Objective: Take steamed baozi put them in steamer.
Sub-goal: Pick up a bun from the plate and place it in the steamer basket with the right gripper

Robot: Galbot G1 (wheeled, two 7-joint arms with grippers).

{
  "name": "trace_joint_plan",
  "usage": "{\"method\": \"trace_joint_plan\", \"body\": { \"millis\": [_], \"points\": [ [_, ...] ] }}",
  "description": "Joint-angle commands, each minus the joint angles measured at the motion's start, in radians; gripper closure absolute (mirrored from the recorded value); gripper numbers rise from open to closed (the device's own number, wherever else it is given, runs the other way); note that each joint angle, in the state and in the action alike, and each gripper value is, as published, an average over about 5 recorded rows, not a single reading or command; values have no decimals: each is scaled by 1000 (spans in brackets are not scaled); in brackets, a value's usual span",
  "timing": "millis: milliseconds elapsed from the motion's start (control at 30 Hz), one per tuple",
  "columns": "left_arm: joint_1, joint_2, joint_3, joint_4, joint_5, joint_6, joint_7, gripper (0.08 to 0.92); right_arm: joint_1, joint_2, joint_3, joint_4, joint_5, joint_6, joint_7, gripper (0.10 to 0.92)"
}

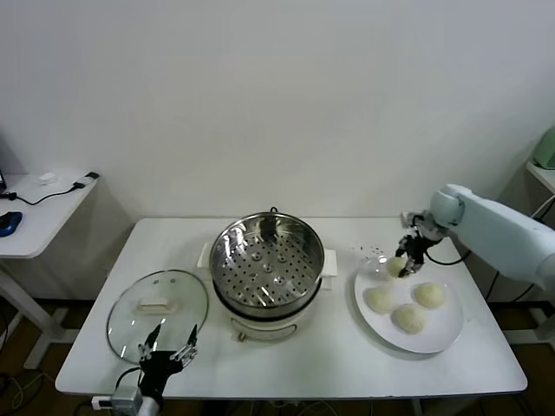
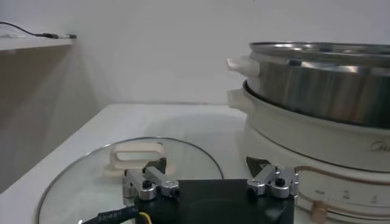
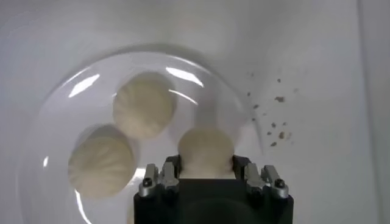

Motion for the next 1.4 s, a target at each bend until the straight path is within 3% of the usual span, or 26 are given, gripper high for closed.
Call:
{"method": "trace_joint_plan", "body": {
  "millis": [33,300,467,600,900,1400],
  "points": [
    [2,3,2,-16,0,2,1,177,378,-4,-242,198,125,62,-23,448],
    [1,6,10,-23,-1,2,0,177,589,266,-278,361,267,292,-20,448],
    [-6,8,10,-20,-2,2,0,177,508,414,-266,366,104,522,24,448],
    [-12,9,8,-21,-4,4,0,177,367,472,-236,270,-72,685,46,448],
    [-18,9,7,-13,-3,4,0,177,91,544,-103,-97,-287,842,70,448],
    [-28,-2,10,1,7,8,-3,177,-113,614,67,-339,-509,871,247,448]
  ]
}}
